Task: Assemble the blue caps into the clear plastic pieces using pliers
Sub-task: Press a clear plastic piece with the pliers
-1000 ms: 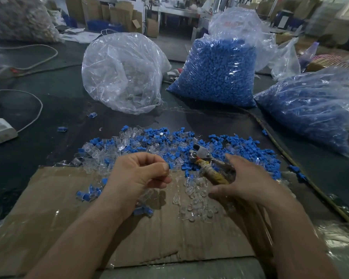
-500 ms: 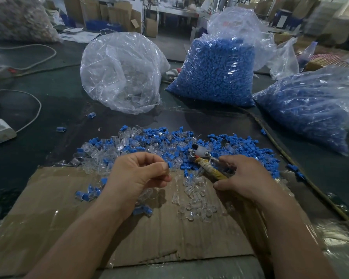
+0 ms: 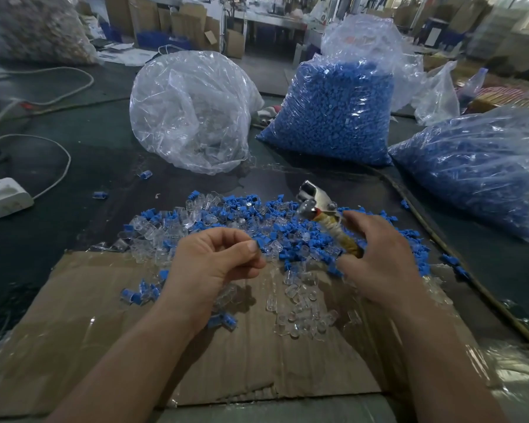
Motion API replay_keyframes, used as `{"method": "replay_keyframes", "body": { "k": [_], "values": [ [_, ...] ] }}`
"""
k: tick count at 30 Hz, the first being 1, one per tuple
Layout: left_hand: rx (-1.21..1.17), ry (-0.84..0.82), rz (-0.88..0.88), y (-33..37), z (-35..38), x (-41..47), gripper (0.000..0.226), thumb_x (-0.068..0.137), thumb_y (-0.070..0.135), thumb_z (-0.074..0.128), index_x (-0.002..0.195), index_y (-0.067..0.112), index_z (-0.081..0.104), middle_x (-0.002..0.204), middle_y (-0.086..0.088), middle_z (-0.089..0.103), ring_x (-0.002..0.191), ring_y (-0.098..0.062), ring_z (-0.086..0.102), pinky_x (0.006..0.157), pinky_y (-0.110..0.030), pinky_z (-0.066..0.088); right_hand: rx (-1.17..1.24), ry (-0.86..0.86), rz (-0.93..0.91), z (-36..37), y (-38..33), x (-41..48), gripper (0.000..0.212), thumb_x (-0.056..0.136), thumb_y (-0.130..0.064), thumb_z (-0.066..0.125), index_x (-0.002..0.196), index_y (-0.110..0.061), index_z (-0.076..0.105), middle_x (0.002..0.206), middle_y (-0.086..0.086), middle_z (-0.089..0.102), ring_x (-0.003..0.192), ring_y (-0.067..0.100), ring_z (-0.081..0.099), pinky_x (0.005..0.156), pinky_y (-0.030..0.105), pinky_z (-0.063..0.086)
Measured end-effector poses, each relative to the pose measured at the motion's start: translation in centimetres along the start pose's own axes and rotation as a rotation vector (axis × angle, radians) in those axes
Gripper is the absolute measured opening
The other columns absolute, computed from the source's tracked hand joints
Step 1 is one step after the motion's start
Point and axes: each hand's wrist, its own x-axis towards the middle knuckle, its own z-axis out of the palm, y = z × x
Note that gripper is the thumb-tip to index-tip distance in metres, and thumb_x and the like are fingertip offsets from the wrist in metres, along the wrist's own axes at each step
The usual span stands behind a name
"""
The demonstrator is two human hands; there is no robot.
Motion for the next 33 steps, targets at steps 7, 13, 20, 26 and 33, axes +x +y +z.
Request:
{"method": "replay_keyframes", "body": {
  "k": [7,13,20,26,33],
  "values": [
    [-0.053,0.038,0.074,-0.2,0.3,-0.1,0.016,0.061,0.012,0.065,0.074,0.004,0.062,0.066,-0.008,0.069,0.062,-0.020,0.068,0.054,-0.019,0.053,-0.013,0.132,-0.147,-0.1,-1.1,-0.6,0.036,0.071,-0.002,0.071,0.105,-0.010,0.064,0.094,0.001,0.060,0.089,0.020,0.053,0.076,0.029,0.034],
    [-0.024,0.062,0.165,0.0,0.4,-0.3,0.013,0.064,0.013,0.063,0.075,0.006,0.062,0.067,-0.008,0.069,0.064,-0.018,0.068,0.057,-0.019,0.053,-0.008,0.136,-0.191,0.0,-2.7,-1.1,0.020,0.075,-0.013,0.071,0.093,-0.017,0.065,0.072,-0.010,0.056,0.061,0.014,0.048,0.058,0.025,0.030],
    [-0.002,0.100,0.233,0.0,0.6,-0.5,0.012,0.064,0.016,0.062,0.075,0.010,0.063,0.068,-0.006,0.070,0.064,-0.016,0.069,0.057,-0.018,0.053,0.053,-0.034,-0.188,0.1,-3.1,-1.5,0.047,0.085,-0.025,0.061,0.129,-0.024,0.045,0.104,-0.015,0.043,0.076,0.005,0.045,0.064,0.023,0.036],
    [0.005,0.149,0.280,0.0,0.9,-0.4,0.012,0.064,0.016,0.062,0.075,0.011,0.062,0.065,-0.002,0.069,0.063,-0.013,0.068,0.055,-0.017,0.052,-0.002,-0.180,-0.222,0.2,-3.1,-1.5,0.066,0.088,-0.028,0.056,0.144,-0.028,0.021,0.133,-0.010,0.033,0.104,0.006,0.042,0.090,0.025,0.039],
    [0.062,0.147,0.301,0.2,1.1,-0.6,0.006,0.071,0.007,0.061,0.076,0.009,0.062,0.066,0.000,0.070,0.061,-0.009,0.066,0.056,-0.016,0.052,-0.005,-0.193,-0.244,0.6,-3.1,-1.5,0.070,0.089,-0.030,0.057,0.146,-0.027,0.016,0.141,-0.010,0.031,0.114,0.009,0.042,0.095,0.025,0.035]
  ]
}}
